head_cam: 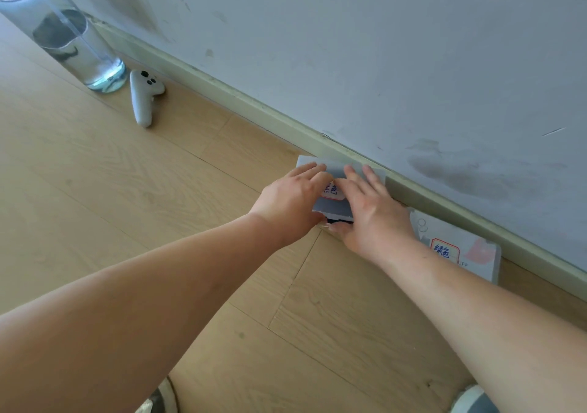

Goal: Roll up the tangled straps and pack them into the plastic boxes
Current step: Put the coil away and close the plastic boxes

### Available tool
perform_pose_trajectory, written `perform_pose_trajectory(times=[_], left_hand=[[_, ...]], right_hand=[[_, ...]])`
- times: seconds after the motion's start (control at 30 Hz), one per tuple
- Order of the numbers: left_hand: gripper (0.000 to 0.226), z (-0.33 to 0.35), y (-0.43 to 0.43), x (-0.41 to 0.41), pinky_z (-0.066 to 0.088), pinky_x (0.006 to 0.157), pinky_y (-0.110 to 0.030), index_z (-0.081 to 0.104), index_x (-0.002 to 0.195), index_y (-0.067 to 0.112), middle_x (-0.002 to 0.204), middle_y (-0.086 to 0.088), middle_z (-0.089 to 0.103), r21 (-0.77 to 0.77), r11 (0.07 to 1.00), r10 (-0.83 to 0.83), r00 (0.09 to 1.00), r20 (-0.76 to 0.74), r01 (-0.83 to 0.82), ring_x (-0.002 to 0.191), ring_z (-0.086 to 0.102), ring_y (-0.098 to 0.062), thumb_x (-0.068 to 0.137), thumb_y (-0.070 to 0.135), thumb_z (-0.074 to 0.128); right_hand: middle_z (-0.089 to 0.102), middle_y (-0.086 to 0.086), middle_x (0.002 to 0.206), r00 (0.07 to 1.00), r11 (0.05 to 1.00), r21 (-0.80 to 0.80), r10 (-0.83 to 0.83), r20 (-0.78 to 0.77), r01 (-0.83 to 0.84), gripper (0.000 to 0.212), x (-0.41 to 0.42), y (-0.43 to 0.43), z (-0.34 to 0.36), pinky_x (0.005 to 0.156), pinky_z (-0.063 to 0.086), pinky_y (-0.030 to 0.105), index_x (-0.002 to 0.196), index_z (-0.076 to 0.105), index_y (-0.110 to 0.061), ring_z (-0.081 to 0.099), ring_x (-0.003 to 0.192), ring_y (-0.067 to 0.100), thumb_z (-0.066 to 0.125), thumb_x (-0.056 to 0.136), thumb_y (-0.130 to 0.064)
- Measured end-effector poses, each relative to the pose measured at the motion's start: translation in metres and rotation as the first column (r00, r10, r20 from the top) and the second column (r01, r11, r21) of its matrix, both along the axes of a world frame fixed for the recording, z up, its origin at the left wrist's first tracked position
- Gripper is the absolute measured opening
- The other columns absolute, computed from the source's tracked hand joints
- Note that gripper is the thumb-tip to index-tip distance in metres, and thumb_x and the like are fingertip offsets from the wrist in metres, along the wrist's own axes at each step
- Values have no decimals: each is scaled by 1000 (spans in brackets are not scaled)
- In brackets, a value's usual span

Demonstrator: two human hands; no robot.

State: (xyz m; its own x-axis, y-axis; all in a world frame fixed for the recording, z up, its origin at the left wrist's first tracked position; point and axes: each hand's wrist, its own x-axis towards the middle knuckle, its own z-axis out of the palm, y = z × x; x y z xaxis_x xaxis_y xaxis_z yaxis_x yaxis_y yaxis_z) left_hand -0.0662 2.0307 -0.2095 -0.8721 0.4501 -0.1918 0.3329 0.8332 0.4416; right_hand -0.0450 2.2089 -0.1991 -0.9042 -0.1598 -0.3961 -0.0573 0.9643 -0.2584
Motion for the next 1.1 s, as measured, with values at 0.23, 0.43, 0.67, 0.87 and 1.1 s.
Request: perform_pose_trajectory(times=[0.23, 0.43, 0.67, 0.87, 1.1], left_hand=[[71, 5, 5, 1, 46, 112, -38, 47, 146, 19, 164, 2, 30, -84, 995, -50, 999, 21, 51, 156, 20, -18, 86, 31, 82], [60, 38, -2, -2, 55, 94, -41, 64, 131, 25, 125, 6, 65, -34, 998, 64, 979, 195, -59, 119, 60, -21, 76, 36, 86], [68, 46, 1, -22, 42, 93, -25, 60, 139, 23, 138, 5, 63, -20, 986, 163, 920, 356, -167, 125, 58, -18, 80, 40, 86], [52, 45, 18, -41, 51, 83, -33, 67, 119, 25, 121, 2, 65, -108, 980, 198, 904, 379, -169, 107, 61, -22, 74, 39, 90], [37, 39, 21, -46, 48, 72, -29, 69, 98, 24, 109, 3, 67, -113, 975, 220, 899, 380, -191, 98, 63, -21, 72, 36, 93]], right_hand=[[-16, 0, 171, 992, 991, -50, -126, 26, 127, 100, 1, 2, -6, 120, 33, 46, 161, 19, -37, -19, 158, 25, 81, 83, -43], [46, -4, 152, 953, 993, -70, -76, 292, 100, 96, -18, 17, 31, 109, 45, 40, 148, 46, -45, 40, 144, 21, 91, 63, -53], [66, -7, 130, 894, 889, -283, -243, 376, 360, 64, -23, 21, 31, 97, 47, 29, 130, 67, -35, 63, 116, 15, 93, 72, -32], [70, 1, 108, 861, 889, -200, -308, 404, 412, 54, -42, 22, 25, 86, 56, 33, 114, 73, -26, 68, 97, 22, 97, 66, -28], [73, -1, 115, 826, 857, -174, -385, 412, 486, 57, -46, 18, 19, 77, 49, 29, 117, 76, -23, 66, 102, 20, 98, 64, -26]])
